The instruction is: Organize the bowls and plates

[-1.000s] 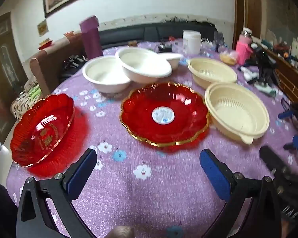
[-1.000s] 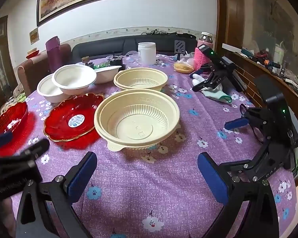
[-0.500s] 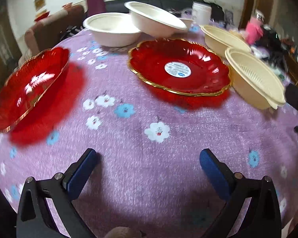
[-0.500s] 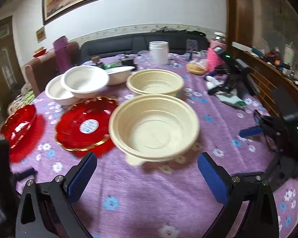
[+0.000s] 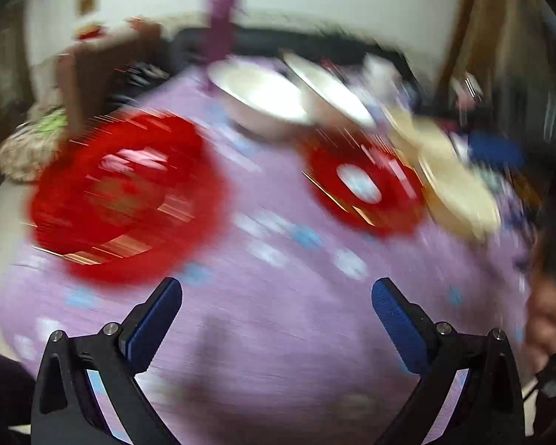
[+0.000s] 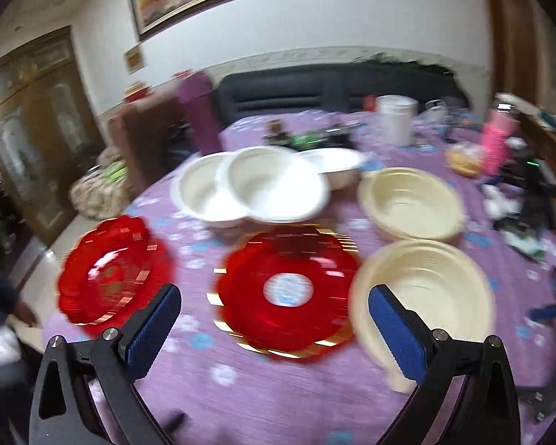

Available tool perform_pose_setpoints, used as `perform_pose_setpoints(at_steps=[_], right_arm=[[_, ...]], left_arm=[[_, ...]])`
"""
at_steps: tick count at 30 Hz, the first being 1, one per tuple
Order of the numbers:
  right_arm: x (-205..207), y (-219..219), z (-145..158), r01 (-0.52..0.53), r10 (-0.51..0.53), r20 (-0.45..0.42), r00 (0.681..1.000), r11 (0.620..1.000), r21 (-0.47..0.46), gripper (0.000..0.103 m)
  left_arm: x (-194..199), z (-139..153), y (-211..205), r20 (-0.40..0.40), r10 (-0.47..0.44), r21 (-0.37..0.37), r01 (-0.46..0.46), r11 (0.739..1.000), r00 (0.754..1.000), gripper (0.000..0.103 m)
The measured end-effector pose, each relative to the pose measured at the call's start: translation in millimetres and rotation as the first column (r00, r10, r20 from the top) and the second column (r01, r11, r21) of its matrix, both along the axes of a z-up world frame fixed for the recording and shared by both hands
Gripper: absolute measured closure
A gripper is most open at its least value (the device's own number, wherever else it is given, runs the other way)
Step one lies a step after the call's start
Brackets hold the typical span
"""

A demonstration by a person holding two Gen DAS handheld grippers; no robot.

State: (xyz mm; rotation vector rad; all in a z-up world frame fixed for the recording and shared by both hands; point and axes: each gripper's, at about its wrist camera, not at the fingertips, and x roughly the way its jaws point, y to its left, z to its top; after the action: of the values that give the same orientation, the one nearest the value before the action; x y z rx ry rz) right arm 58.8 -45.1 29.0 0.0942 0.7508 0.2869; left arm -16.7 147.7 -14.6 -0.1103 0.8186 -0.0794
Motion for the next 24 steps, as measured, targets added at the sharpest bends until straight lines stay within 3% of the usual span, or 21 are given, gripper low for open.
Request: perform_pose_setpoints(at_steps=[3, 8, 11, 16, 20, 22, 23, 24], right_arm=[[18.7, 37.6, -5.0, -0.093, 0.093, -0.030, 0.995, 0.995, 0.025, 0.000], [59.4, 92.8, -17.4, -0.185, 0.196, -0.110, 0.974, 0.977, 0.103, 0.000], [84.6, 123.3, -33.1, -0.216, 0.241, -0.189, 0.952, 0.966, 0.143, 0.002], [108.1, 167.6, -66.4, -0.230, 0.250, -0.289, 0.924, 0.968, 0.103, 0.007], [117.4, 184.9, -88.0, -0.226, 0.238, -0.354, 0.905, 0.971, 0.074, 0.029], [120.1, 189.7, -95.5, -0.228, 0.237, -0.378, 0.895, 0.971, 0.070, 0.048], [121.8, 193.5, -97.4, -0.224, 0.231, -0.375, 0.898, 0.973, 0.063, 0.057], [120.9, 193.8, -95.8, -0.228, 0.236, -0.366, 0.900, 0.971, 0.067, 0.073]], left_arm=[[6.6, 22.4, 70.0, 0.040, 0.157, -0.026, -0.156, 0.987, 0.987, 0.000], [27.4, 27.6, 164.0, 0.016, 0.367, -0.040, -0.366, 0.930, 0.930, 0.000], [42.0, 17.5, 199.8, -0.035, 0.402, -0.089, -0.404, 0.910, 0.915, 0.000], [65.6, -4.9, 217.1, -0.122, 0.392, -0.138, -0.407, 0.903, 0.912, 0.001], [86.3, -19.0, 208.3, -0.171, 0.340, -0.114, -0.361, 0.926, 0.925, 0.022], [96.3, -25.9, 201.9, -0.209, 0.313, -0.098, -0.338, 0.936, 0.927, 0.053], [99.0, -23.1, 199.0, -0.188, 0.324, -0.065, -0.341, 0.938, 0.927, 0.057], [102.3, -21.6, 195.9, -0.182, 0.320, -0.055, -0.335, 0.941, 0.930, 0.061]])
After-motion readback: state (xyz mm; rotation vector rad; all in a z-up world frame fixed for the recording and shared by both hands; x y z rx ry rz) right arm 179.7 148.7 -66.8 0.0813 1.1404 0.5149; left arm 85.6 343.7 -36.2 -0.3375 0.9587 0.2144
